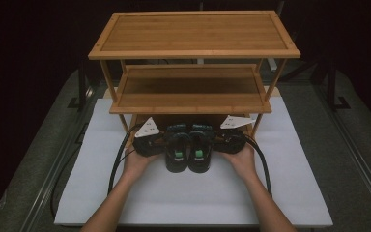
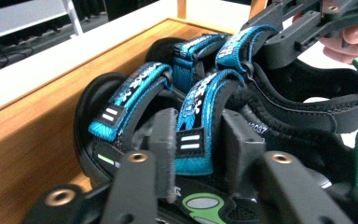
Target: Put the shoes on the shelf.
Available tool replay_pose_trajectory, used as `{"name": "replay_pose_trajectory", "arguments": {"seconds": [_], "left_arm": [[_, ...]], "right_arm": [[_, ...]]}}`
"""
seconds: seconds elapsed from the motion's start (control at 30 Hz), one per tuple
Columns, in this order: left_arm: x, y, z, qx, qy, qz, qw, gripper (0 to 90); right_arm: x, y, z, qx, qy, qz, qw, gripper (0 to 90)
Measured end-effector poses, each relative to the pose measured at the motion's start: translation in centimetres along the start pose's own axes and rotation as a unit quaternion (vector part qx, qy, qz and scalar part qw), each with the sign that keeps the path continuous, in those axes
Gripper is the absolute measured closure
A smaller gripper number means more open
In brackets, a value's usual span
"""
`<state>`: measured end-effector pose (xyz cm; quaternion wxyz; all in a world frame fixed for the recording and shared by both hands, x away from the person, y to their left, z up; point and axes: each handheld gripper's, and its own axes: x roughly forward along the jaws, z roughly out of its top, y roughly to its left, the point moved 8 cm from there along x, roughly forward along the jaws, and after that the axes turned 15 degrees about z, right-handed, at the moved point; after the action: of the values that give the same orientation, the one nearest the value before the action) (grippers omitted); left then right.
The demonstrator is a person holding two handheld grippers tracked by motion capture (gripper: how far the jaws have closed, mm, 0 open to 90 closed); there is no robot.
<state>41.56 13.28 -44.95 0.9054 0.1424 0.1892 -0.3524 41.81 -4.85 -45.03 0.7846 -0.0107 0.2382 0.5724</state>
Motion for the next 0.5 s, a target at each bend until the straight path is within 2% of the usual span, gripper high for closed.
{"name": "replay_pose_trajectory", "arguments": {"seconds": [0.07,0.27,0.37,0.5], "left_arm": [[-0.3,0.0,0.2,-0.001,0.002,0.001,1.0,52.3],[-2.2,0.0,-0.1,-0.013,0.027,-0.003,0.9995,38.2],[-3.3,0.0,-0.5,-0.013,0.029,0.002,0.9995,33.1],[-4.8,-0.1,-1.8,-0.016,0.044,0.006,0.9989,24.1]], "right_arm": [[-0.3,0.0,0.2,0.005,-0.009,-0.004,0.9999,54.4],[-1.9,0.7,0.2,0.014,-0.007,-0.019,0.9997,44.3],[-2.7,1.3,-0.3,0.019,0.004,-0.026,0.9995,40.3],[-3.9,2.5,-1.8,0.026,0.023,-0.033,0.9989,34.5]]}}
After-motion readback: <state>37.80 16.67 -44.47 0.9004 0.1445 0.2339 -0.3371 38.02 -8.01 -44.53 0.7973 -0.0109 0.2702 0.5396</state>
